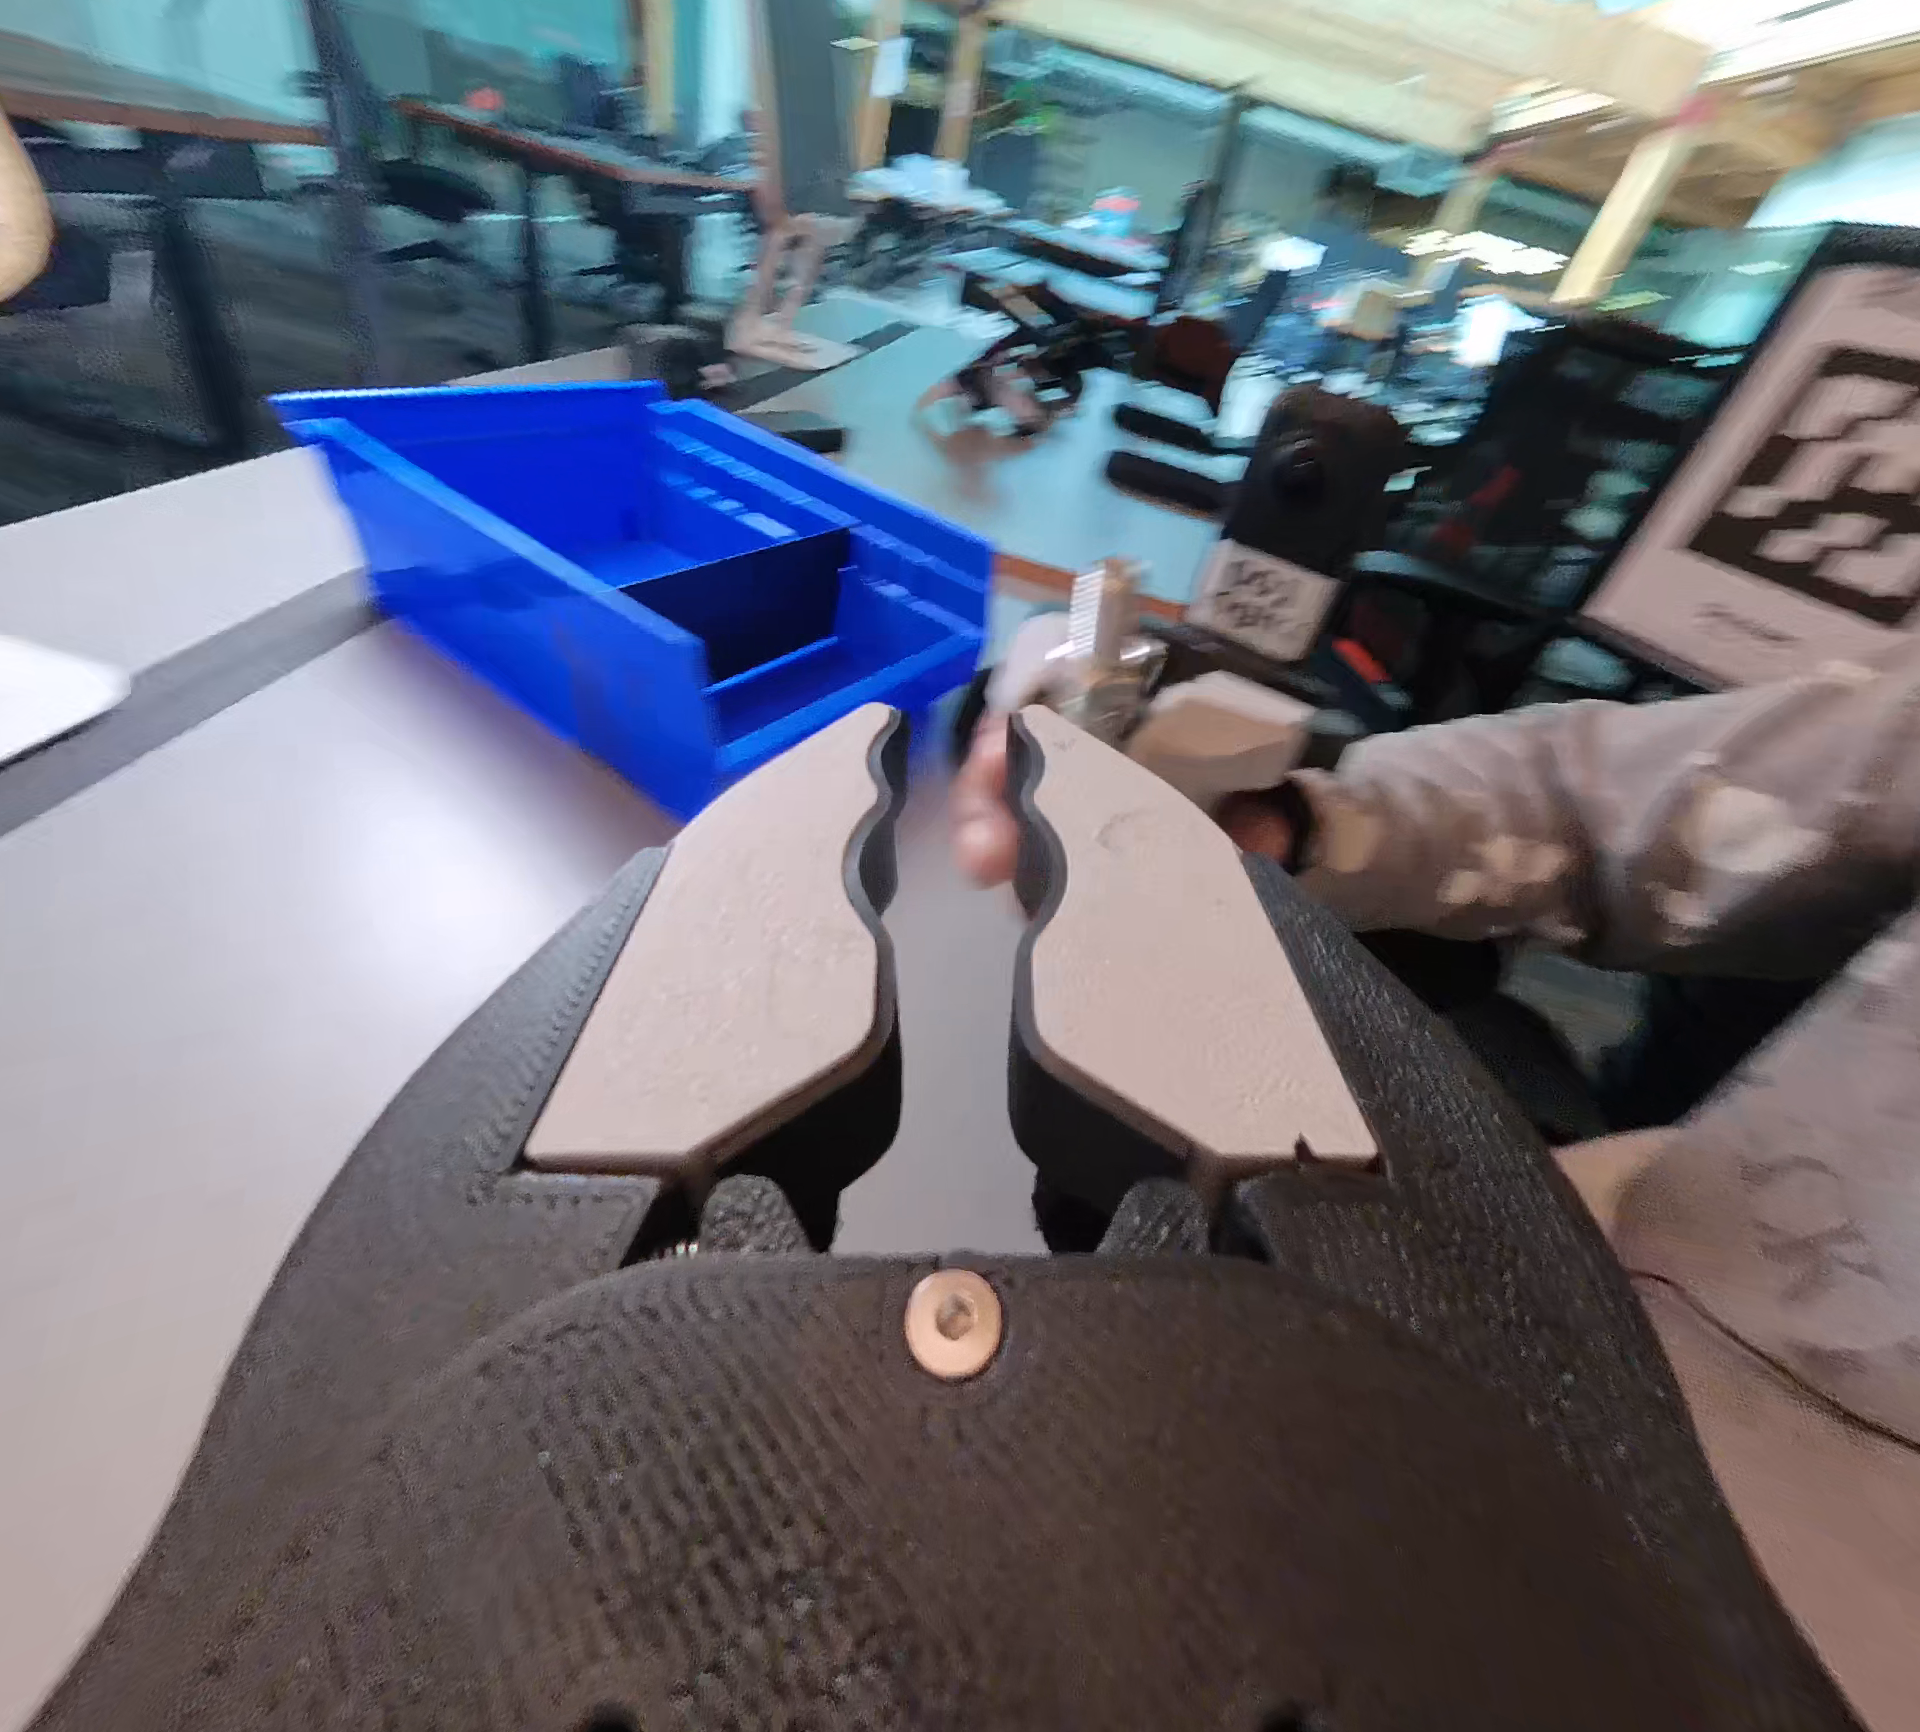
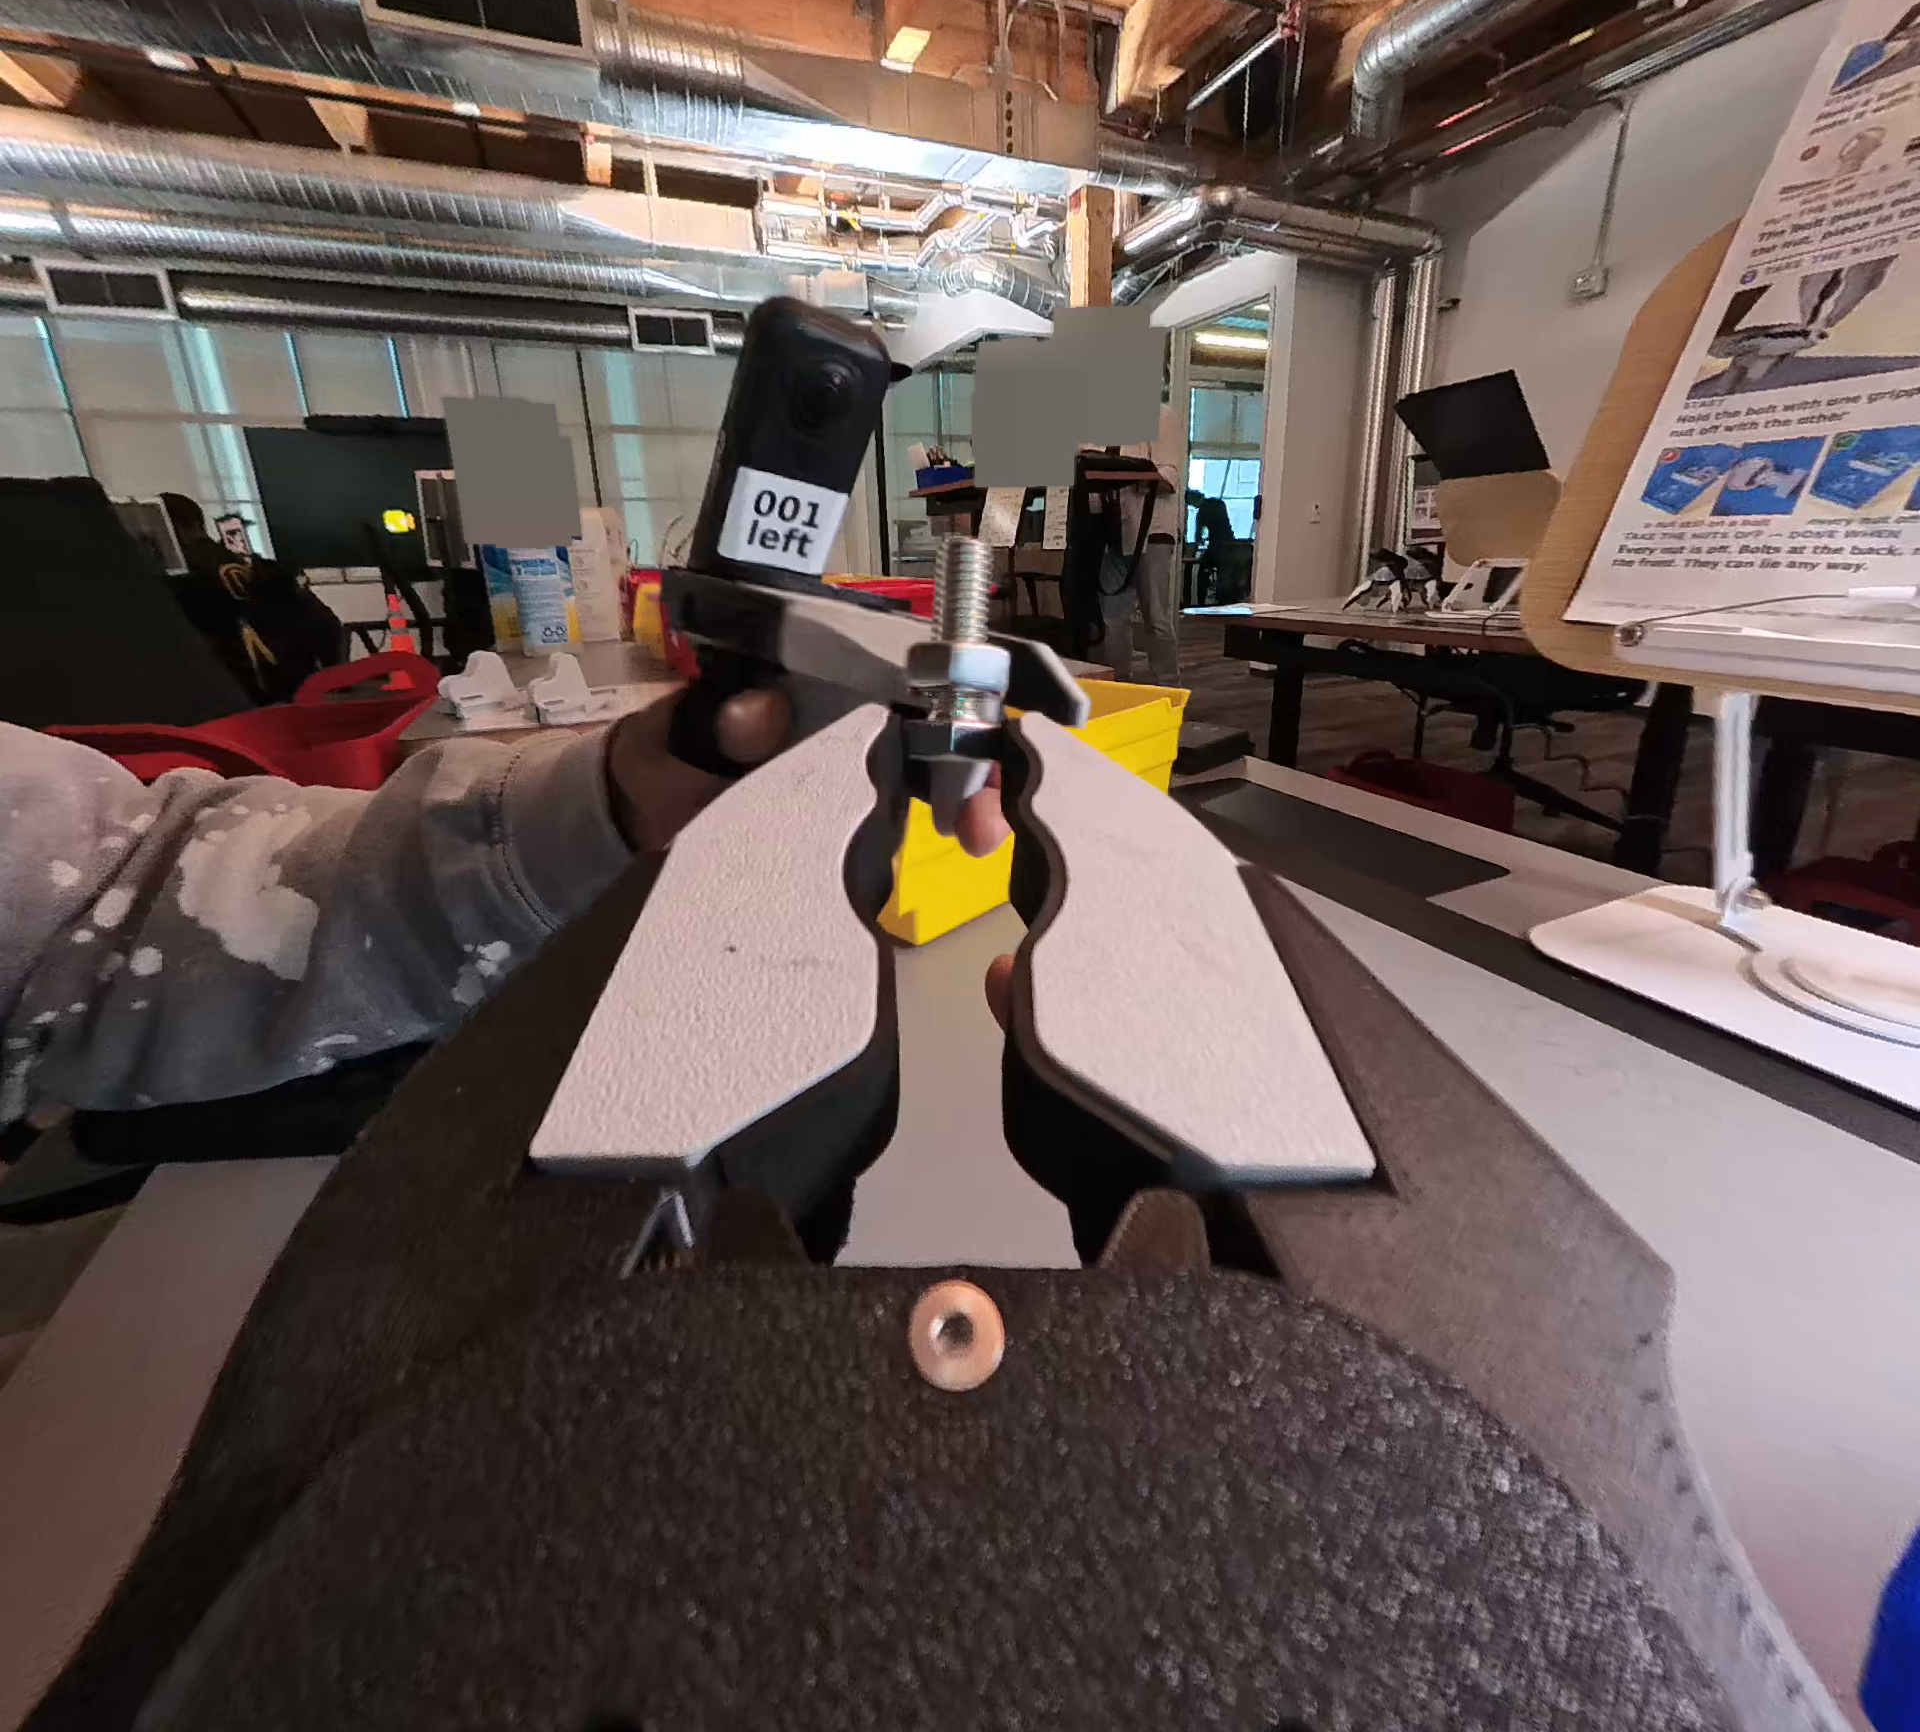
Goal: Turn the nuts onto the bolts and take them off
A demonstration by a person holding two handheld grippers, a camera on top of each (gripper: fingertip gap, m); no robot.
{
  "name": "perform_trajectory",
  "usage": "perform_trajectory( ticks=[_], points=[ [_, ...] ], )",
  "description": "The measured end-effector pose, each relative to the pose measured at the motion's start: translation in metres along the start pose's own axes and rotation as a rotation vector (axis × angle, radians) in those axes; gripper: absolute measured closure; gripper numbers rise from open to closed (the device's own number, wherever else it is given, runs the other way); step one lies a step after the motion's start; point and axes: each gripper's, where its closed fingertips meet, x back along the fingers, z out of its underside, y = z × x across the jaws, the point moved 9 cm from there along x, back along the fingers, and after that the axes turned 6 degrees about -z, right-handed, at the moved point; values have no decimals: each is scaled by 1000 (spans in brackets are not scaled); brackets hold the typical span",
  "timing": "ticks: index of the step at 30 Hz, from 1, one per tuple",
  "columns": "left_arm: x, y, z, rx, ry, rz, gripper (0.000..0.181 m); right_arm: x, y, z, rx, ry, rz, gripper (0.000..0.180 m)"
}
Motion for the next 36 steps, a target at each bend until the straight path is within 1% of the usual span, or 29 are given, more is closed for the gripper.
perform_trajectory(
  ticks=[1, 2, 4, 9, 12, 14, 15, 17, 22, 24, 25, 26, 32, 34, 36],
  points=[
    [3, 5, 0, -19, 2, -46, 161, 1, -1, -2, -8, -9, 2, 162],
    [6, 7, 0, -14, -14, -41, 160, 2, -2, -4, 2, -10, 14, 162],
    [9, 4, -3, 16, -43, 9, 156, 2, -4, -4, 7, -3, 24, 162],
    [-2, -13, -1, 0, -40, 98, 147, -1, -1, 1, 14, 26, 20, 162],
    [-4, -11, 1, 4, -34, 81, 149, -1, 1, 0, 20, 16, 16, 162],
    [-1, -4, -1, 1, -33, -7, 164, 2, 0, -3, 4, -13, 1, 162],
    [1, -2, -1, -9, -40, -15, 164, 2, -1, -4, 7, -16, 3, 162],
    [3, -3, -3, 21, -53, 21, 160, 2, -1, -4, 15, -17, 4, 162],
    [-1, -14, -4, 27, -58, 107, 149, -1, 2, -1, 19, -2, 2, 162],
    [-3, -14, -4, -3, -38, 74, 150, -1, 3, -3, 22, -8, 3, 162],
    [-1, -12, -5, -1, -36, 37, 162, 1, 2, -4, 22, -21, -6, 162],
    [1, -8, -5, -10, -34, -9, 165, 1, 2, -5, 16, -28, -16, 162],
    [6, -5, -7, -3, -42, -11, 164, 2, 0, -6, 24, -18, 3, 162],
    [8, -6, -7, -5, -49, -22, 163, 3, -5, -9, 38, 9, 55, 162],
    [15, -6, -7, -38, -53, -74, 164, 9, -19, -19, 86, 49, 161, 162]
  ],
)
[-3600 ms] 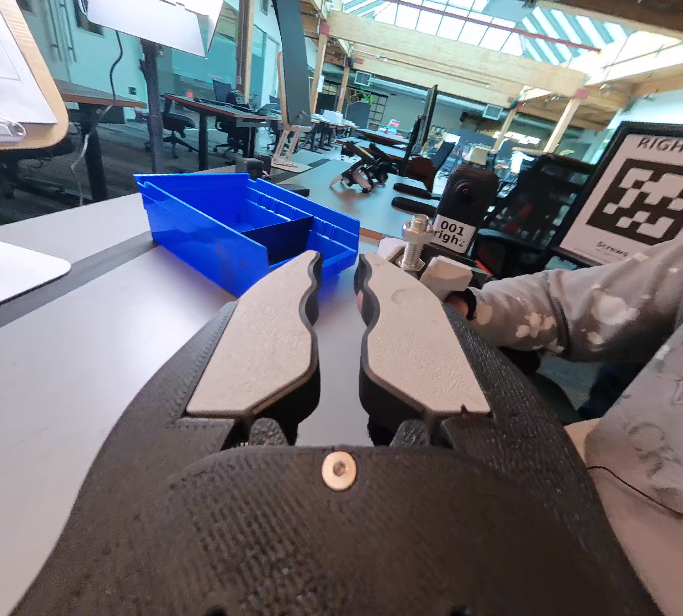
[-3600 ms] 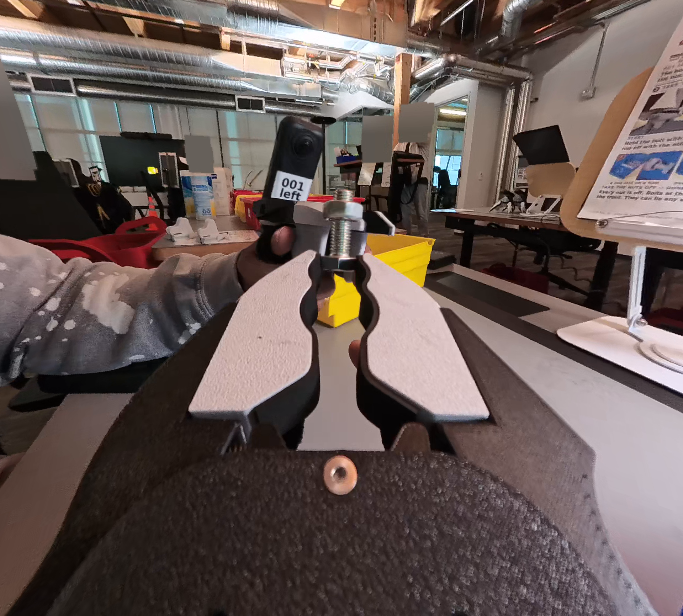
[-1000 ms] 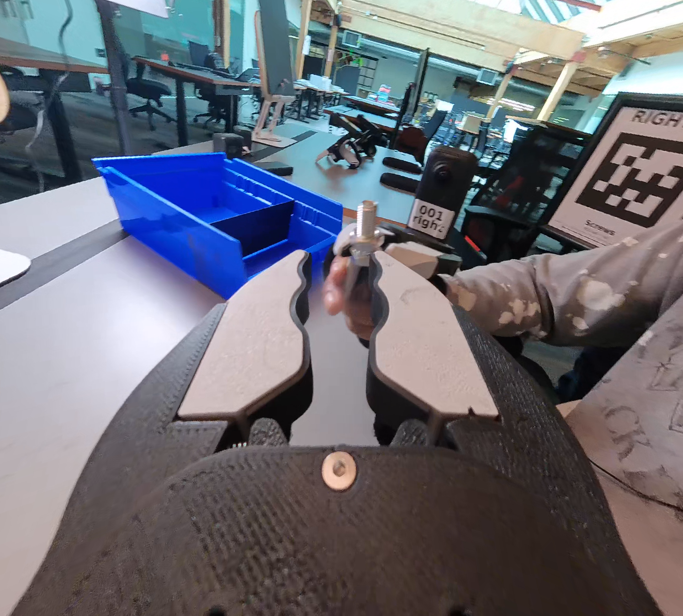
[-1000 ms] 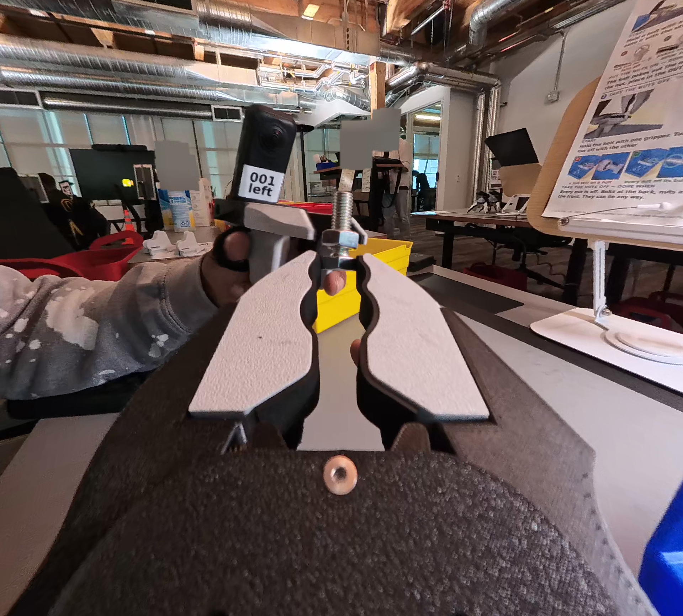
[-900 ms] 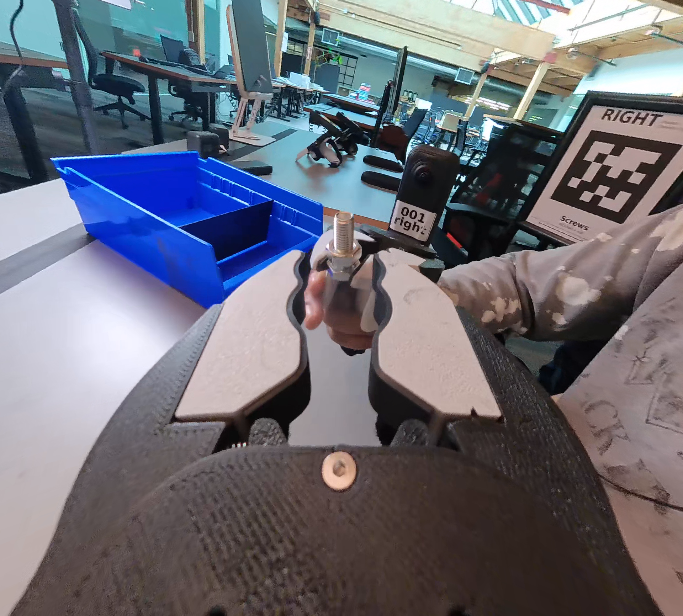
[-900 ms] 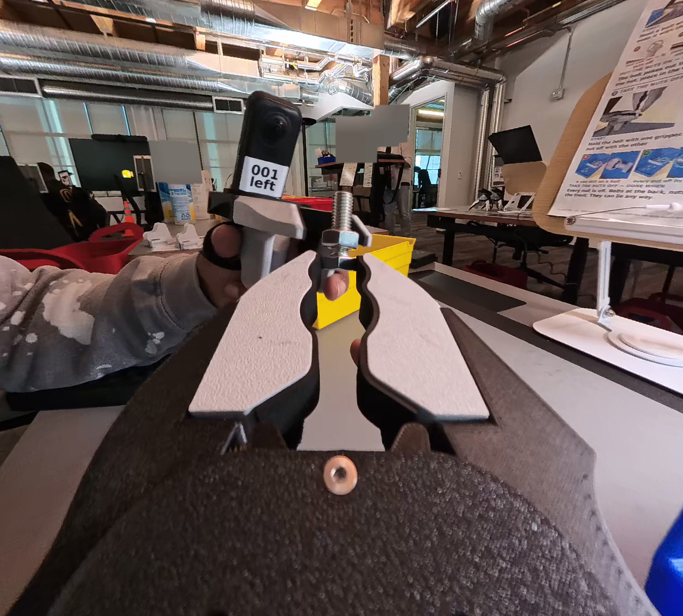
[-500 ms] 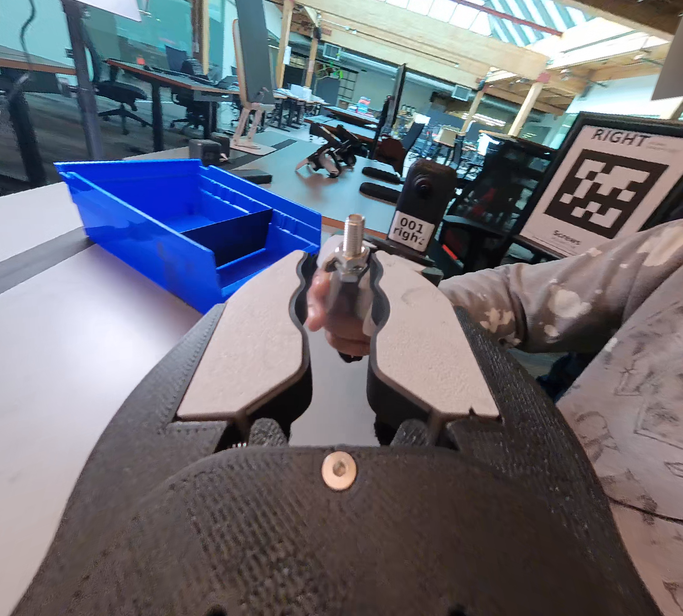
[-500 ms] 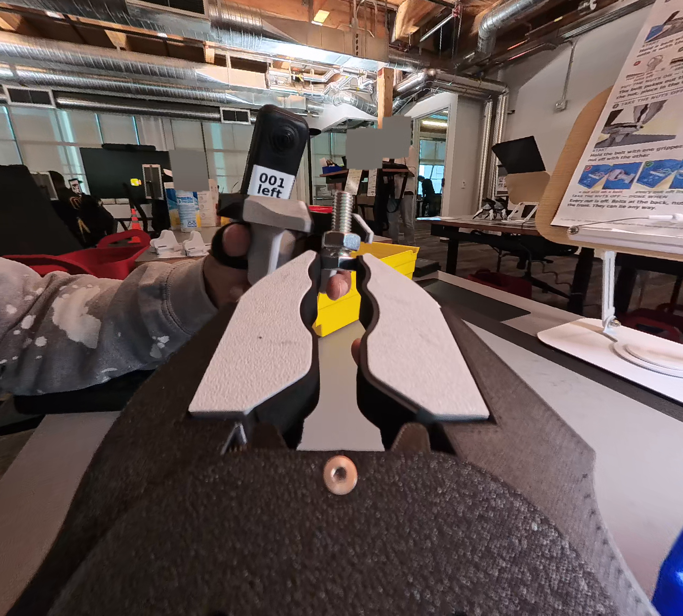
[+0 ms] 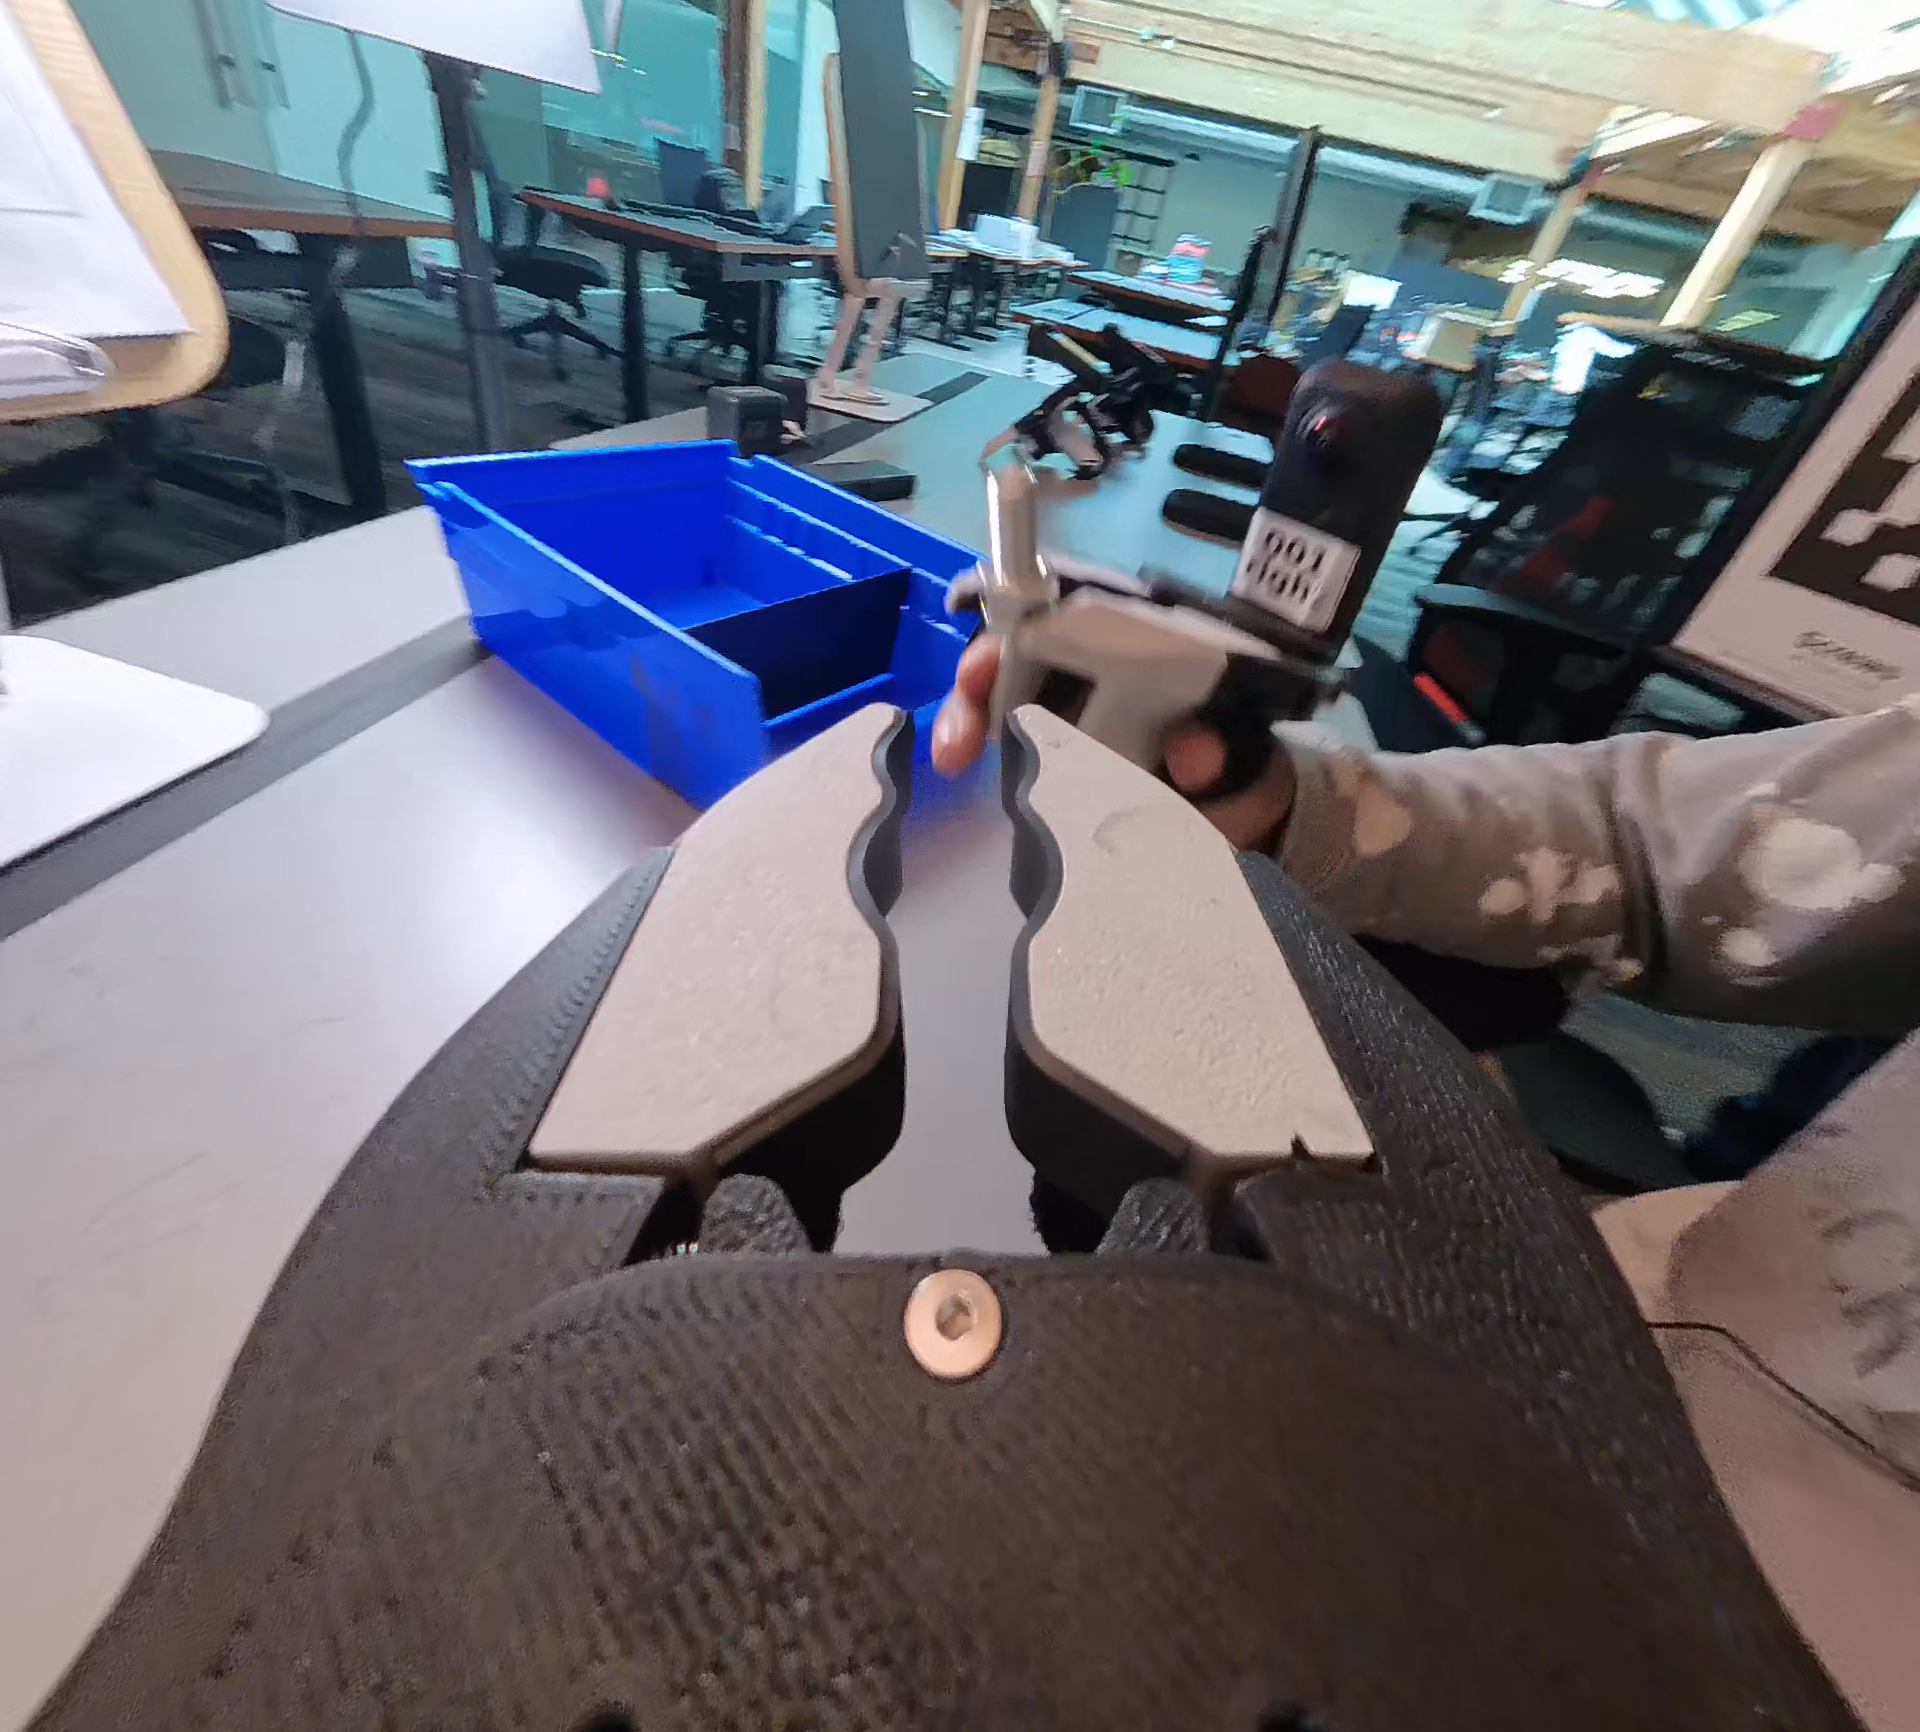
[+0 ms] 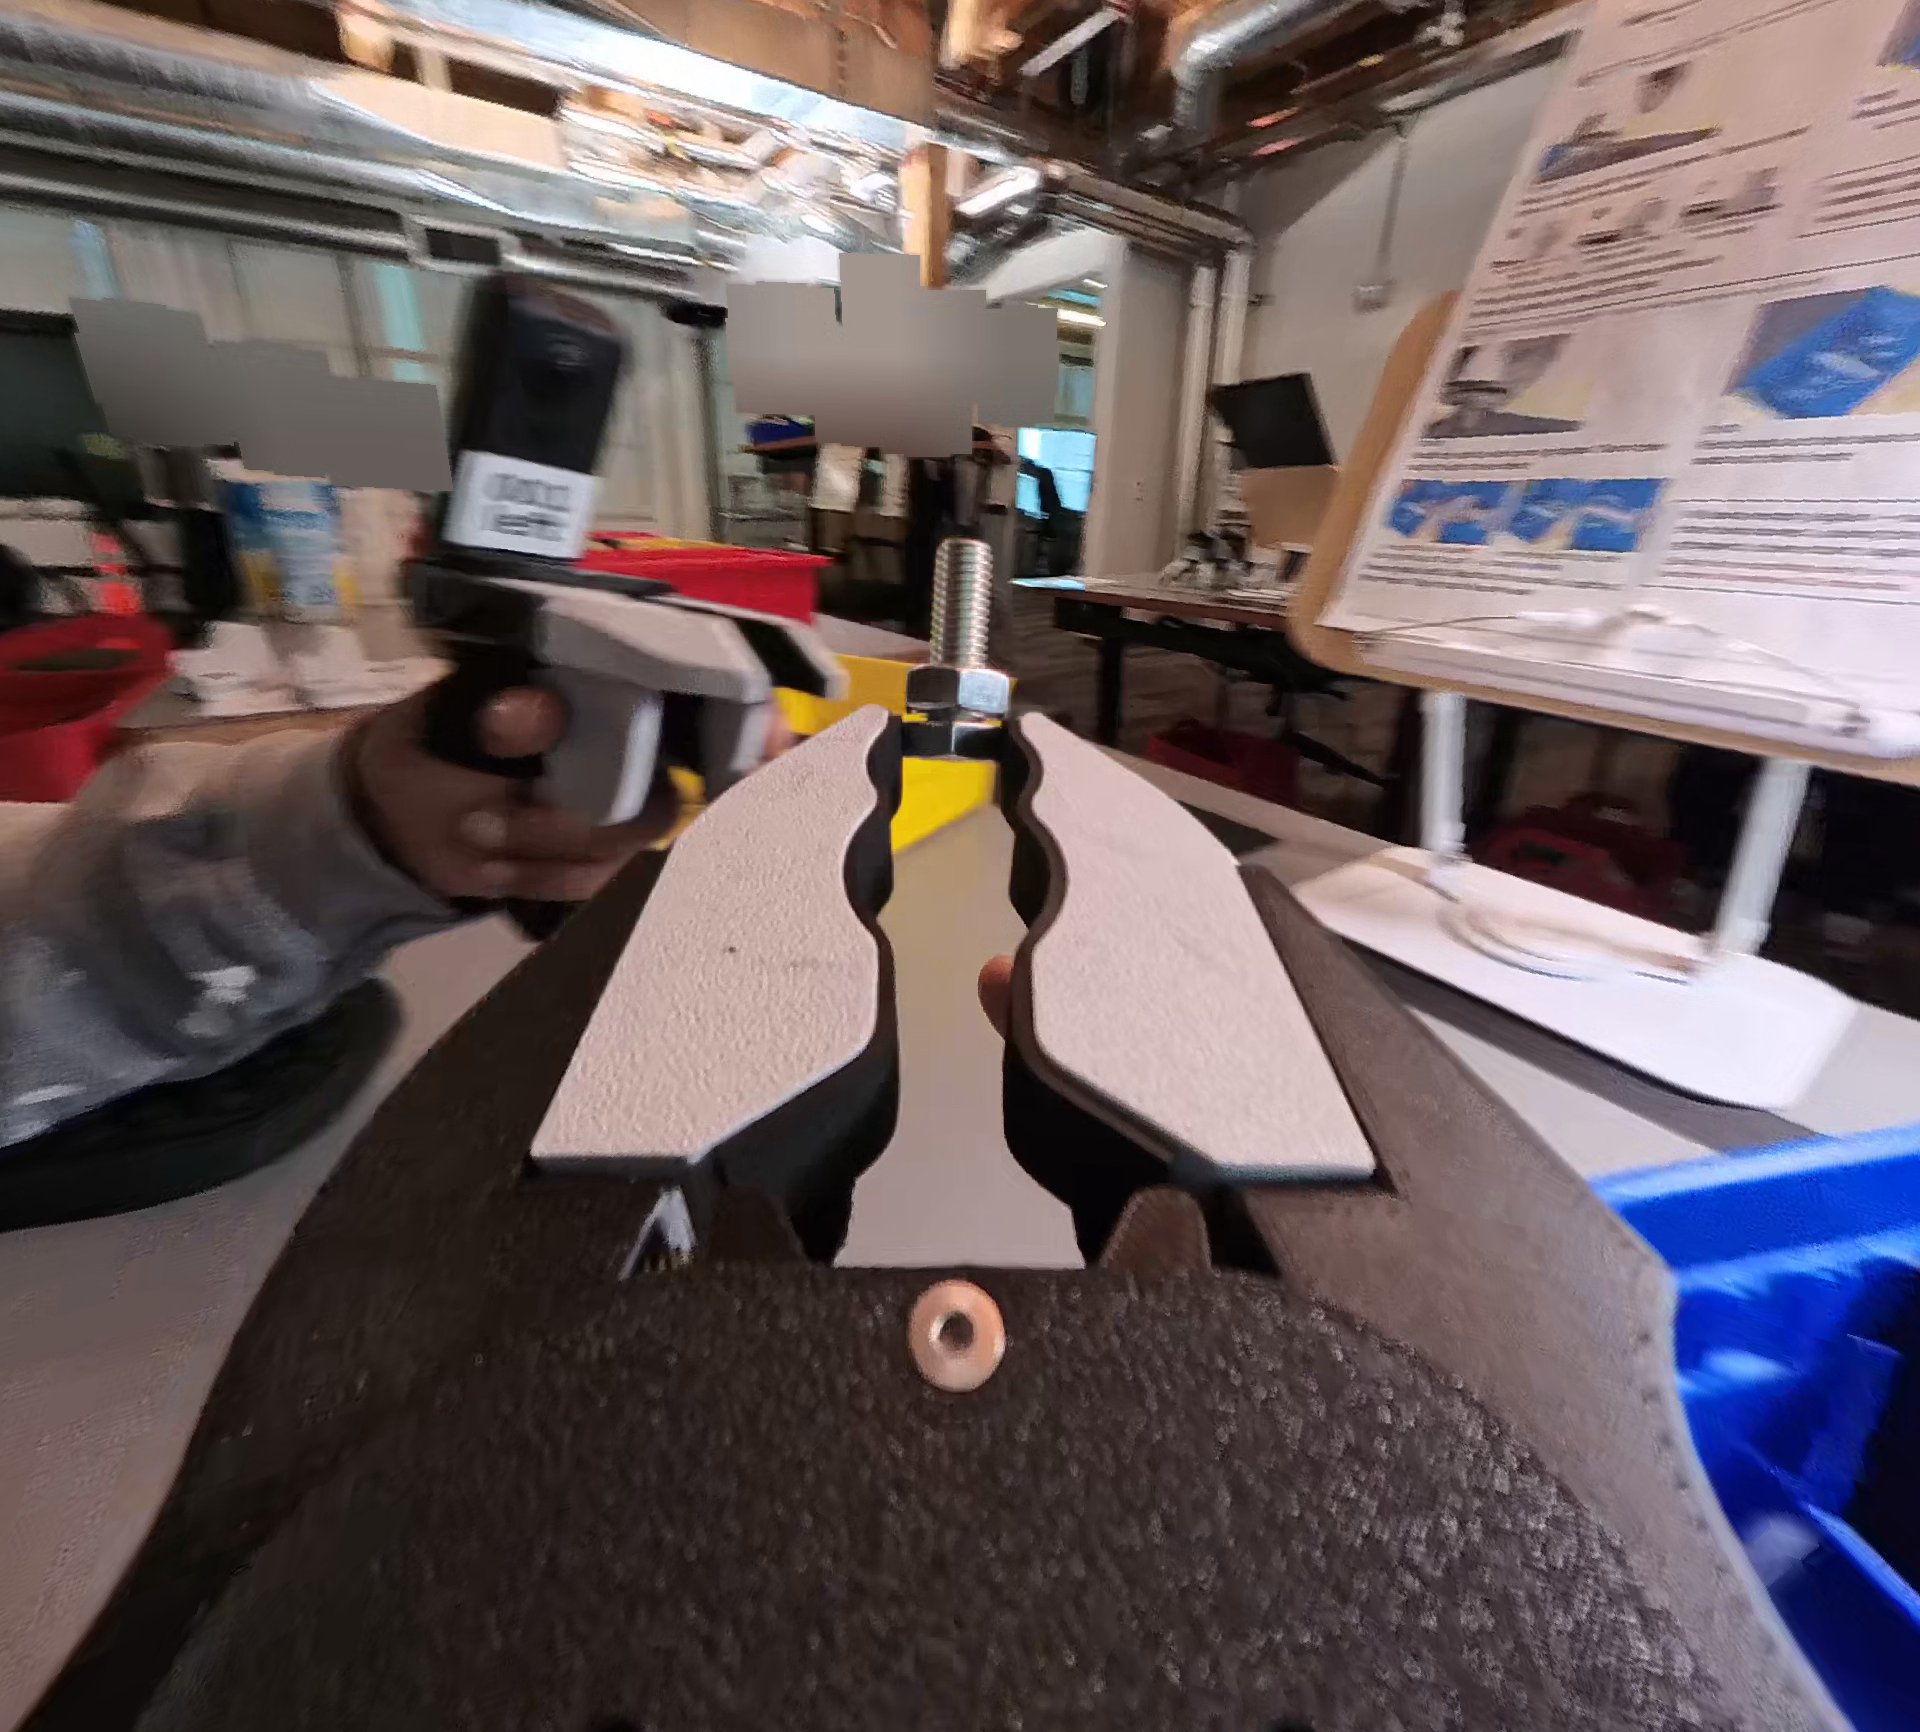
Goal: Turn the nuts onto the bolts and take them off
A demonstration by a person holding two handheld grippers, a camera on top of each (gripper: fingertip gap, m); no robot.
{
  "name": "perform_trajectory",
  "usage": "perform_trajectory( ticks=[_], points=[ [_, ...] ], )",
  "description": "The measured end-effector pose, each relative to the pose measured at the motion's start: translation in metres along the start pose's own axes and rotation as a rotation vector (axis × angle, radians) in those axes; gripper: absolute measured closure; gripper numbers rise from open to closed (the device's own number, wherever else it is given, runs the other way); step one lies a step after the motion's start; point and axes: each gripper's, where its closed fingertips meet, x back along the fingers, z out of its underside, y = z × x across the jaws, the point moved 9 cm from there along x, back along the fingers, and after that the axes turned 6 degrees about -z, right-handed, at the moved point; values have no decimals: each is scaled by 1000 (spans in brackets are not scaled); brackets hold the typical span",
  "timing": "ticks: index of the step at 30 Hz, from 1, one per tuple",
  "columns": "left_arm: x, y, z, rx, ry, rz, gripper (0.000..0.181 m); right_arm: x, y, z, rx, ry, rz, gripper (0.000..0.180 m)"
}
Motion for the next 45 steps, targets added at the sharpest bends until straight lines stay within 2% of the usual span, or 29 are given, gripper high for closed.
perform_trajectory(
  ticks=[3, 7, 10, 13, 20, 29, 33, 35, 37, 41, 43, 45],
  points=[
    [16, 3, 3, -85, -21, -140, 171, 11, -45, -27, 53, 130, 227, 162],
    [38, 6, 24, -150, -28, -291, 175, 23, -133, -50, 1, 486, 501, 162],
    [49, 10, 36, -151, -45, -361, 177, 27, -201, -36, -76, 834, 637, 162],
    [53, 12, 33, -141, -70, -382, 176, 30, -251, -2, -166, 1079, 737, 161],
    [61, 15, 29, -146, -93, -421, 175, 33, -293, 61, -400, 1282, 812, 162],
    [62, 19, 30, -135, -75, -434, 172, 38, -307, 83, -490, 1434, 804, 162],
    [62, 23, 32, -125, -61, -440, 171, 34, -305, 75, -451, 1379, 783, 158],
    [64, 26, 32, -117, -61, -451, 170, 25, -299, 52, -373, 1211, 749, 154],
    [68, 30, 30, -112, -68, -472, 170, 13, -279, 16, -215, 967, 719, 151],
    [88, 49, 17, -99, -91, -564, 168, 4, -185, -40, -37, 580, 545, 147],
    [112, 66, 0, -110, -100, -663, 168, 11, -131, -46, -10, 480, 453, 147],
    [142, 91, -20, -97, -39, -777, 165, 21, -81, -38, -17, 439, 365, 147]
  ],
)
